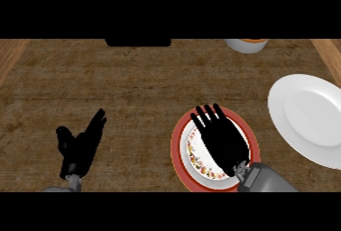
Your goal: Pick the sweet potato from the plate and place it in the plate
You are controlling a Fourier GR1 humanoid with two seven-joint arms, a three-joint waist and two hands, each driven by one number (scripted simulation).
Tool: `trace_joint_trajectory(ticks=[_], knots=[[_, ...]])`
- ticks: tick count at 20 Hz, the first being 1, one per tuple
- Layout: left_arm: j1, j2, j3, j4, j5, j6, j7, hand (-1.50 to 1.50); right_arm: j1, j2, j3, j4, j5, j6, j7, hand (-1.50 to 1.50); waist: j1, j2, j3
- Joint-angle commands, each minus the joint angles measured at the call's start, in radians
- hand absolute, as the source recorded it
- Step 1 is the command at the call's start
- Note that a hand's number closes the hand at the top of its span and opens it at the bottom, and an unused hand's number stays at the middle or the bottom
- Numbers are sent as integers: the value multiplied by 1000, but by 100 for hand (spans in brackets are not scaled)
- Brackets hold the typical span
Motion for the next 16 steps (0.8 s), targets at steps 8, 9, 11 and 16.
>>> trace_joint_trajectory(ticks=[8,9,11,16], knots=[[-19,-50,23,31,-33,-20,18,0,-17,112,-64,211,148,-53,-99,-150,1,4,-4],[20,-36,15,-49,-30,-15,80,0,37,70,-60,185,164,-71,-111,-150,0,3,-4],[-10,-46,19,46,-53,-34,-4,0,-41,63,-131,278,143,-76,-176,-150,0,5,-4],[17,-25,42,16,-34,-60,19,0,-6,14,-47,235,216,-35,-226,150,-1,3,-4]])
